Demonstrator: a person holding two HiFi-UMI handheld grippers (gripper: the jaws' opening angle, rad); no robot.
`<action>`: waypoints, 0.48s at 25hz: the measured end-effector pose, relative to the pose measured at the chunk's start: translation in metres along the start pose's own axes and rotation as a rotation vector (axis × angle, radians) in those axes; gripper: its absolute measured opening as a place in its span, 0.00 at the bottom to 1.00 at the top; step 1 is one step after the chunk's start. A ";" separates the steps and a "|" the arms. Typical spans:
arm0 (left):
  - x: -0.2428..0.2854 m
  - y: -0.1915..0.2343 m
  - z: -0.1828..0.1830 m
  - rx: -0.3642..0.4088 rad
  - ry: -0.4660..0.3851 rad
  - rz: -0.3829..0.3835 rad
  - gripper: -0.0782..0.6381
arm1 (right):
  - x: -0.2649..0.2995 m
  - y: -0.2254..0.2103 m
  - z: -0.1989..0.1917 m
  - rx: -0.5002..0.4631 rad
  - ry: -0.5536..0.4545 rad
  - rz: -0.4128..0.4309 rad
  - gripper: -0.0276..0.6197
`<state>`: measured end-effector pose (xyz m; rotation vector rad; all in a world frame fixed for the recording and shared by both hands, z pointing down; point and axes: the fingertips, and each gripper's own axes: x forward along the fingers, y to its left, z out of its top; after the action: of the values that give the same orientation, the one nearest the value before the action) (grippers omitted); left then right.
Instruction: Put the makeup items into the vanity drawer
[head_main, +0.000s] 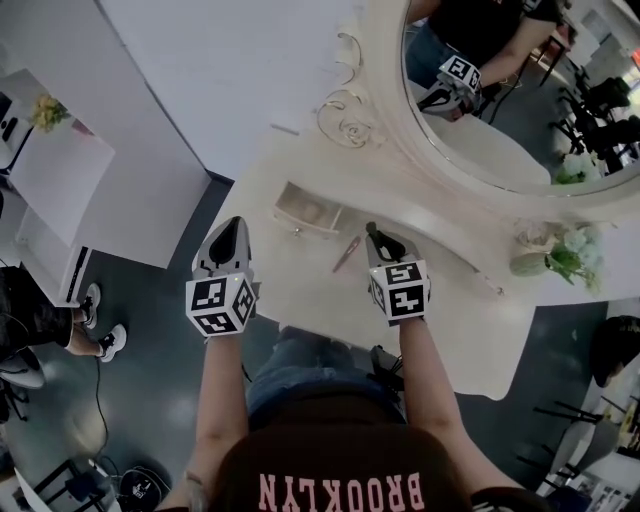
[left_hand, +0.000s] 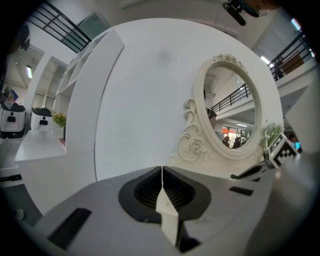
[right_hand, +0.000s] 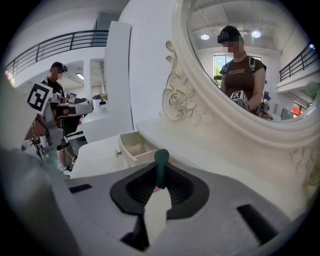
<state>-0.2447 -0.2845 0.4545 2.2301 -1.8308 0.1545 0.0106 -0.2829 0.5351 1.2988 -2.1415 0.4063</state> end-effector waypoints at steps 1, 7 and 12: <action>0.000 0.001 0.004 -0.001 -0.009 0.002 0.12 | -0.001 -0.001 0.005 0.001 -0.013 -0.005 0.10; 0.001 0.009 0.015 0.001 -0.030 0.006 0.12 | -0.003 0.001 0.030 -0.014 -0.090 -0.020 0.10; 0.003 0.022 0.016 0.003 -0.031 0.016 0.12 | 0.008 0.011 0.042 -0.027 -0.104 0.003 0.11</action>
<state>-0.2665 -0.2957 0.4425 2.2332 -1.8656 0.1267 -0.0160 -0.3054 0.5076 1.3284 -2.2267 0.3165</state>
